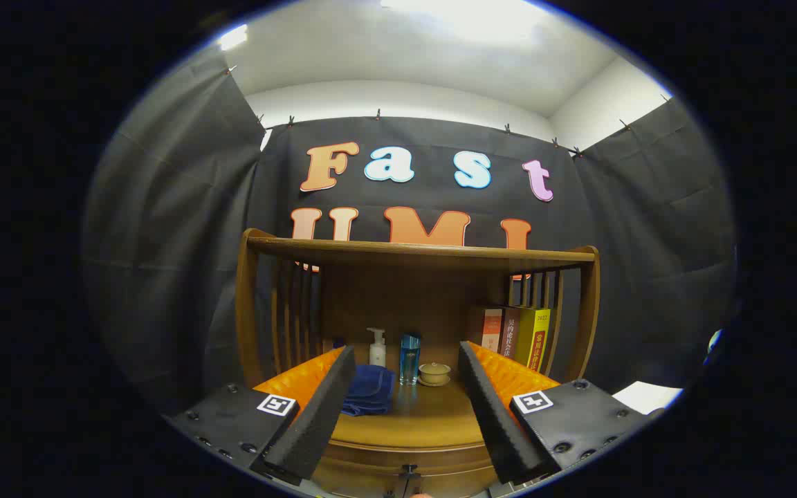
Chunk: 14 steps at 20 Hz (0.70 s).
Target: Pull open the drawer, take out the items inside it, and place them on the countertop above the cabinet.
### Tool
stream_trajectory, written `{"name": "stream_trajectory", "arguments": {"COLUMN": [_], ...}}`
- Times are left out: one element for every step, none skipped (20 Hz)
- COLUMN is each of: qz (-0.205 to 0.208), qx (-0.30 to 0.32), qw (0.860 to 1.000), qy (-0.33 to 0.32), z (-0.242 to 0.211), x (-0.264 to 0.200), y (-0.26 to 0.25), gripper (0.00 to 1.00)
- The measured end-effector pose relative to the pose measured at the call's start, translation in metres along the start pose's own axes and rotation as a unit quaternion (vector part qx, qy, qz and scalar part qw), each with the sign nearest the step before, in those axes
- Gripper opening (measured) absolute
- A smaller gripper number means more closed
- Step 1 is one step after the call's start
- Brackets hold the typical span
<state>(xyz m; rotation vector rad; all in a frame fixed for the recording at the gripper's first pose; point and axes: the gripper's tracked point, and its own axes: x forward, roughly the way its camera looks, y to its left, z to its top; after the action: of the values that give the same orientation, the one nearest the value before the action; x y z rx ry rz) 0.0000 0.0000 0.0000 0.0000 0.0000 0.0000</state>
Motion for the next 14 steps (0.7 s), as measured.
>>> {"name": "stream_trajectory", "arguments": {"qz": [-0.001,-0.003,-0.005,-0.007,-0.01,-0.013,-0.016,-0.019,-0.021,-0.024,-0.026,-0.028,-0.028,-0.028], "qx": [-0.002,-0.002,0.0,0.003,0.006,0.01,0.012,0.014,0.016,0.018,0.019,0.021,0.023,0.024], "qw": [1.0,1.0,1.0,1.0,1.0,1.0,1.0,1.0,1.0,1.0,0.999,0.999,0.999,0.999], "qy": [0.0,-0.001,-0.001,-0.002,0.0,0.002,0.004,0.006,0.007,0.009,0.01,0.011,0.013,0.015], "z": [0.0,0.001,0.001,0.0,-0.001,-0.003,-0.005,-0.007,-0.008,-0.01,-0.011,-0.011,-0.012,-0.014], "x": [0.0,-0.001,-0.001,-0.001,-0.001,-0.001,-0.002,-0.001,-0.001,-0.002,-0.002,-0.002,-0.002,-0.002], "y": [0.0,0.001,0.0,0.0,-0.002,-0.003,-0.005,-0.007,-0.01,-0.012,-0.014,-0.015,-0.016,-0.015], "gripper": [0.98,0.98,0.98,0.98,0.98,0.98,0.98,0.98,0.98,0.98,0.98,0.98,0.98,0.98]}}
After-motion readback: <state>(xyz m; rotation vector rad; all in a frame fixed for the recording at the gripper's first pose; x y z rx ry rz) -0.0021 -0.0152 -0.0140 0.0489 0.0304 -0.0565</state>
